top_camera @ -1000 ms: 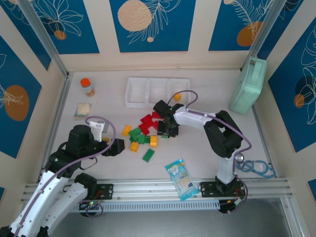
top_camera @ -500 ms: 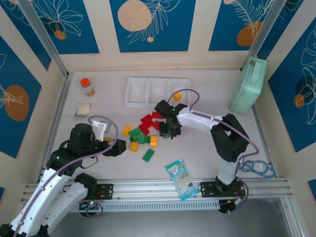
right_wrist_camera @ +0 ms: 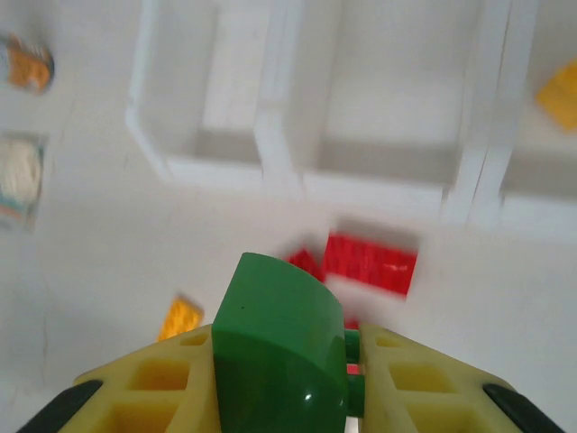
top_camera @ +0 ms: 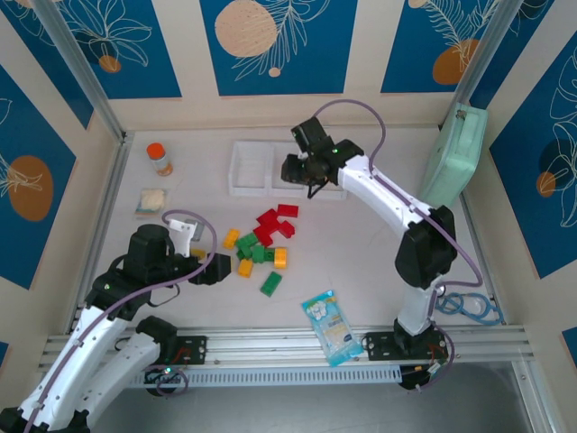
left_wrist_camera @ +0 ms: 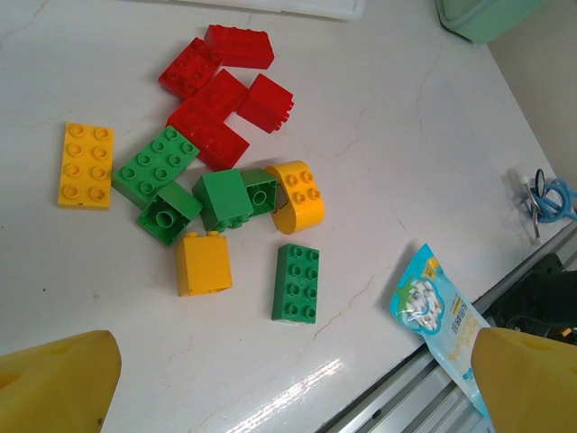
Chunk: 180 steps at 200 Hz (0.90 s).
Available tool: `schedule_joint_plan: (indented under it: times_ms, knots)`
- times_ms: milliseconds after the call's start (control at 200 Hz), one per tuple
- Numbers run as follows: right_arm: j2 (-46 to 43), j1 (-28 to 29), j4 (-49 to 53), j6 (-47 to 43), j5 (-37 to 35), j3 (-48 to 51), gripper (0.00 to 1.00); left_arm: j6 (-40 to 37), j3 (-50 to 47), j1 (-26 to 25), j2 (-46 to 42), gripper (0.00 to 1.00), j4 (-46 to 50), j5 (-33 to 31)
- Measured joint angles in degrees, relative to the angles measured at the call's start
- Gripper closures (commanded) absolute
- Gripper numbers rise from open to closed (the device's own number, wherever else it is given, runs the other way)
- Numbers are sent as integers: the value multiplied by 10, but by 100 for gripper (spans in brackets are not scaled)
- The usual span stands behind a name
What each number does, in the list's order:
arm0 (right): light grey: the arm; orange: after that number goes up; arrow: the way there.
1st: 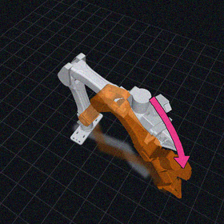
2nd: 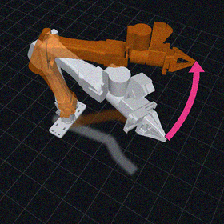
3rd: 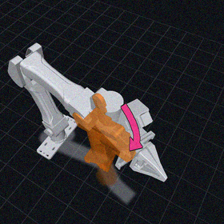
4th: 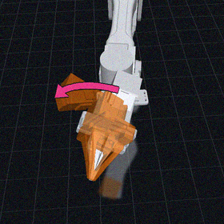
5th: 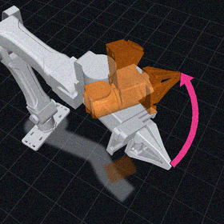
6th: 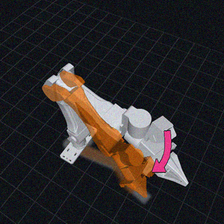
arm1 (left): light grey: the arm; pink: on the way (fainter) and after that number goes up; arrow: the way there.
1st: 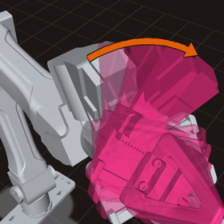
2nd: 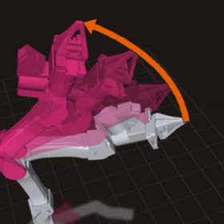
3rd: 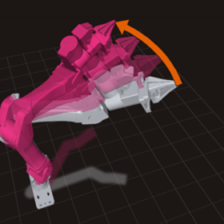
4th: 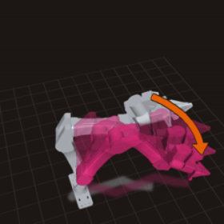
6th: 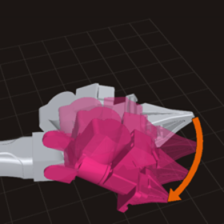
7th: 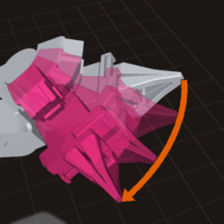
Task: Sort the legos into containers by color
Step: Place the lego in the container.
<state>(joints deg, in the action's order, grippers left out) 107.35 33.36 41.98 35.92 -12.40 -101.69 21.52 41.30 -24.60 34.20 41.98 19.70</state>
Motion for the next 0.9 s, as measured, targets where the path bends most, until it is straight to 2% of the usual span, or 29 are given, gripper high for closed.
schedule_joint_plan:
  times_ms: [235, 430, 605, 710, 840, 900]
  knots:
    - [146, -49, -8, -11, 37, -125, 77, 0, 0, 1, 0, 1, -9, 9]
    - [241, -51, 2, -14, 54, -226, 77, 0, -4, 5, 0, 1, -13, 16]
    - [288, -53, 9, -9, 61, -269, 75, 0, -5, 10, 0, 0, -13, 18]
    - [304, -54, 10, -3, 62, -272, 65, 0, -6, 12, -3, 1, -16, 17]
    - [312, -56, 14, 5, 65, -272, 38, 0, -7, 14, -7, 1, -17, 14]
    - [312, -56, 13, 5, 67, -272, 29, 0, -7, 15, -7, 1, -17, 9]
